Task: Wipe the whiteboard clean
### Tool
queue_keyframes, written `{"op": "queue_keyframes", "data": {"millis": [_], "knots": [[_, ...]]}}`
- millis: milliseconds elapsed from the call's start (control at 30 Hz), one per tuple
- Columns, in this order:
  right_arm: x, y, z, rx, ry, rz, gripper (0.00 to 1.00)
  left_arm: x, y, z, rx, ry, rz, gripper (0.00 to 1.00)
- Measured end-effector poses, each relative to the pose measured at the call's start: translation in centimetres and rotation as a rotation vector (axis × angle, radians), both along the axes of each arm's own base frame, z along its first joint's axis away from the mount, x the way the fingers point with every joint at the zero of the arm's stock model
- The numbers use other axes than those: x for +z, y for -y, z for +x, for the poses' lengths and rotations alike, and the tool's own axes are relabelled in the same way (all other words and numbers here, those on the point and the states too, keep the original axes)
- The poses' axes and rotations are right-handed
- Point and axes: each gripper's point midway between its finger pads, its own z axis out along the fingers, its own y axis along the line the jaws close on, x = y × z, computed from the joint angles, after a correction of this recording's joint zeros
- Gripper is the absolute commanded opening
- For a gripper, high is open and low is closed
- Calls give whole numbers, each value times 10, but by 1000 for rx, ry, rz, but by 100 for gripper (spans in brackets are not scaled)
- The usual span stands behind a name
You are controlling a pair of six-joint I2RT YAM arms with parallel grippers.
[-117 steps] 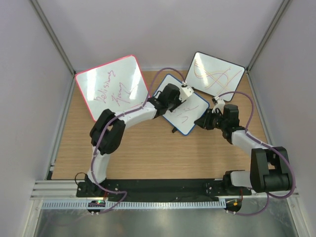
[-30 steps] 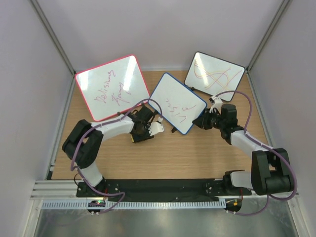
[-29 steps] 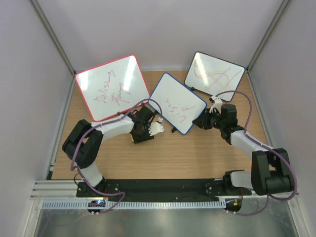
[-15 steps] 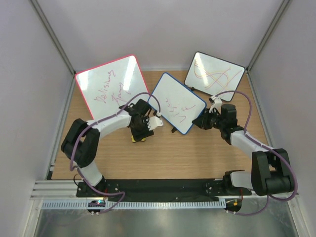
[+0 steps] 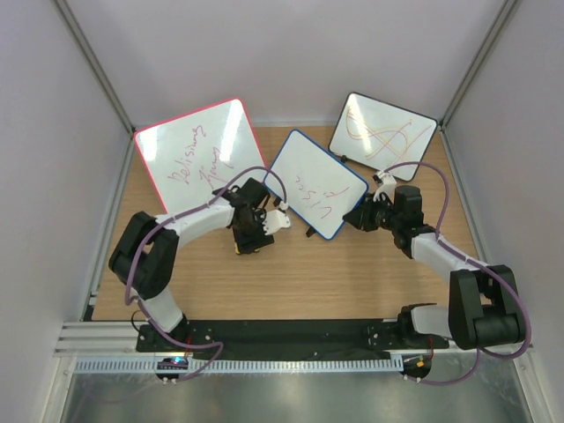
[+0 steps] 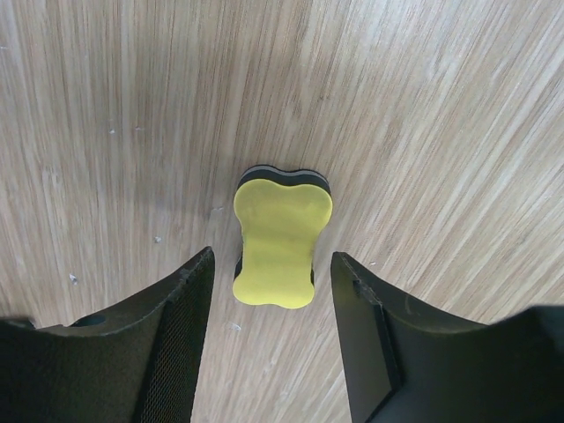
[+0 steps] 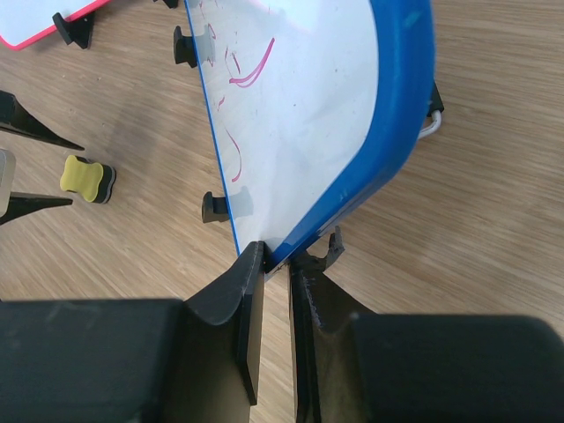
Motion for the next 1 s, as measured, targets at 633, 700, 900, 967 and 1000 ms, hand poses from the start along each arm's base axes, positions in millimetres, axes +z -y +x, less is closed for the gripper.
{"op": "queue_keyframes", "data": {"millis": [633,700,900,967,1000], "knots": [[0,0,0,0,0,0,1,-9,-3,-4,-4,-21,14,40],[0,0,0,0,-1,0,1,-10,-3,-4,-2,-22,15,33],[0,0,0,-1,0,-1,1,-8,-1,-3,3,-18,6,0],[0,0,0,-1,0,-1,1,-7,-1,-3,1,-14,2,0],[0,0,0,-1,0,-1,1,-5,1,-2,3,-10,-5,0]]}}
